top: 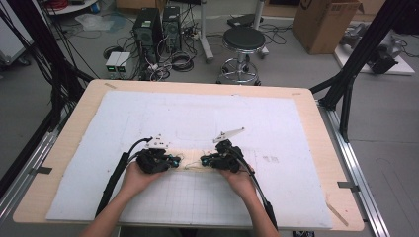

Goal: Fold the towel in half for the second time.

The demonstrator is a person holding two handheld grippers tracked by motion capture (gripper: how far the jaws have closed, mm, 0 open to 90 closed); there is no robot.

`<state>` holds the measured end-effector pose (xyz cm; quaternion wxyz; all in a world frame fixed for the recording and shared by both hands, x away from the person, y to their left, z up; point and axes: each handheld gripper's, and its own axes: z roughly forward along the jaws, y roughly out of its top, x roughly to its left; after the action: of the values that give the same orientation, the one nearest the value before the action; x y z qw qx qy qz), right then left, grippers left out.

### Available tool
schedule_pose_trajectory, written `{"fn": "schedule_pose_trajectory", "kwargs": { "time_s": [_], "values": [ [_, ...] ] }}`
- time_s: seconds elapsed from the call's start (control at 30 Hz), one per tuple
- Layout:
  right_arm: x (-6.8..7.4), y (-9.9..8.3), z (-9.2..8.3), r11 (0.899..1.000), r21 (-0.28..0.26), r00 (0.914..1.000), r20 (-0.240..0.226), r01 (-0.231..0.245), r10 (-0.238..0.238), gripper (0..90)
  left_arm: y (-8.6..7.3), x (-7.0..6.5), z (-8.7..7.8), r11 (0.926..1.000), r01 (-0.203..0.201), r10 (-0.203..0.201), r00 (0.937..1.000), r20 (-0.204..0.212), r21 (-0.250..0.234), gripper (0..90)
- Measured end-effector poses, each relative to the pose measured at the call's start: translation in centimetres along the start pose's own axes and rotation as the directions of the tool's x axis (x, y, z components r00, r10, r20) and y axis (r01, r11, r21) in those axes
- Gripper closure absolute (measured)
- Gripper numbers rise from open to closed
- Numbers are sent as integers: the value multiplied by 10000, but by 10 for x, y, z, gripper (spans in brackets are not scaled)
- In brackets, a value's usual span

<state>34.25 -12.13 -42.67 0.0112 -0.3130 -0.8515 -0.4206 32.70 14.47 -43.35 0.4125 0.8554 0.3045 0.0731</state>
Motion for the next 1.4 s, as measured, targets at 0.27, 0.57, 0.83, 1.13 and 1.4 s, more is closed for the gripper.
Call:
{"fn": "schedule_pose_trajectory", "kwargs": {
  "time_s": [0.27,0.57,0.83,1.13,1.4],
  "values": [
    [1,-7,5,9979,578,9992,255,301,-316,863,-1,-3,-1,9991,-269,272,9996,-85,341,864],
    [-3,-15,-7,9969,588,9967,590,525,-560,847,-6,9,-19,9986,-277,306,9974,-657,452,819],
    [-11,-26,-24,9972,496,9944,863,567,-608,830,-23,24,-33,9996,236,-225,9968,-769,130,809],
    [-23,-39,-45,9978,453,9898,1325,473,-530,813,-30,28,-43,9994,339,-333,9958,-856,54,786],
    [-32,-51,-59,9995,55,9898,1390,296,-301,772,-30,30,-48,9984,308,-343,9966,-753,-473,752]
  ]
}}
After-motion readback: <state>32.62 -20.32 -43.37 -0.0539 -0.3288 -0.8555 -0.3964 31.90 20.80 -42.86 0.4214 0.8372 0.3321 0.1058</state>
